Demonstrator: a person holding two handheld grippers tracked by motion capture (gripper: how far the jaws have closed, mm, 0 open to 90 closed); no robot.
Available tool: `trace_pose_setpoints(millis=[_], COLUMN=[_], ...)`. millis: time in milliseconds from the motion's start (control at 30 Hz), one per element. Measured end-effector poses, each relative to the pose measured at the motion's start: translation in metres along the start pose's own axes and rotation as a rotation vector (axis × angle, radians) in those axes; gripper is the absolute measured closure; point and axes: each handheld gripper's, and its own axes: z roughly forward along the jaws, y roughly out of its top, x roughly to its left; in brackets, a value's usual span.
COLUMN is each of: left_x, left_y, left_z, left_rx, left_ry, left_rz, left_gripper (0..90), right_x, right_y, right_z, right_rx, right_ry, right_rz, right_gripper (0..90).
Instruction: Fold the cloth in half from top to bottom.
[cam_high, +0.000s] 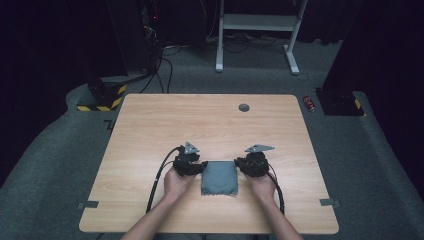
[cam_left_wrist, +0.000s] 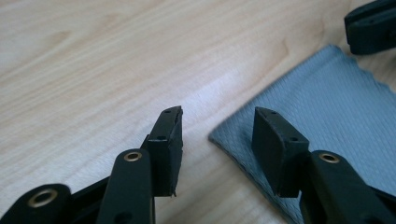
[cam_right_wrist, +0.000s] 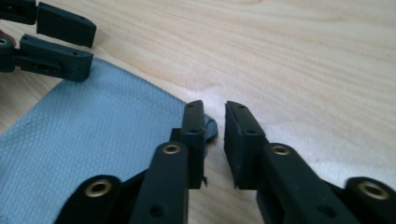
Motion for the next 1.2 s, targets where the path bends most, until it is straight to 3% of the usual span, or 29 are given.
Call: trace_pose_setpoints(millis=[67, 233, 300, 367, 467, 667, 700, 833, 933, 1033, 1200], left_x=[0.000, -0.002, -0.003, -0.003, -0.006, -0.004, -0.003, -0.005, 0.002, 0.007, 0.013], left_y=[0.001, 0.001, 0.001, 0.006, 0.009, 0.009, 0.011, 0.019, 0.024, 0.029, 0.035], left_z=[0.001, 0.007, 0.007, 0.008, 0.008, 0.008, 0.008, 0.009, 0.011, 0.014, 0.023], left_rx=[-0.007, 0.022, 0.026, 0.064, 0.084, 0.084, 0.098, 0.136, 0.143, 0.112, 0.107], left_ry=[0.008, 0.050, 0.048, 0.036, 0.004, -0.043, -0.072, -0.058, -0.068, -0.041, 0.002], left_rz=[-0.008, 0.037, 0.032, 0.049, 0.079, 0.063, 0.055, 0.136, 0.108, 0.080, 0.082], left_gripper=[52.9, 50.6, 49.4, 50.5, 65.1, 79.9, 83.6, 86.8, 86.9, 86.9, 86.7], right_x=[0.002, 0.004, 0.006, 0.008, 0.012, 0.008, 0.008, 0.012, 0.012, 0.012, 0.008], right_y=[0.003, 0.007, 0.007, 0.009, 0.012, 0.013, 0.014, 0.015, 0.020, 0.026, 0.032], right_z=[0.003, 0.016, 0.018, 0.018, 0.019, 0.019, 0.019, 0.017, 0.015, 0.017, 0.027], right_rx=[0.004, 0.032, 0.043, 0.060, 0.083, 0.092, 0.090, 0.072, 0.055, 0.052, 0.050], right_ry=[-0.007, -0.025, -0.039, -0.039, -0.036, -0.003, -0.006, -0.028, -0.029, -0.045, -0.067], right_rz=[-0.011, -0.029, -0.054, -0.092, -0.130, -0.093, -0.106, -0.128, -0.120, -0.127, -0.101], right_gripper=[73.1, 70.2, 72.1, 77.8, 83.7, 87.2, 87.4, 87.7, 87.7, 87.8, 87.8])
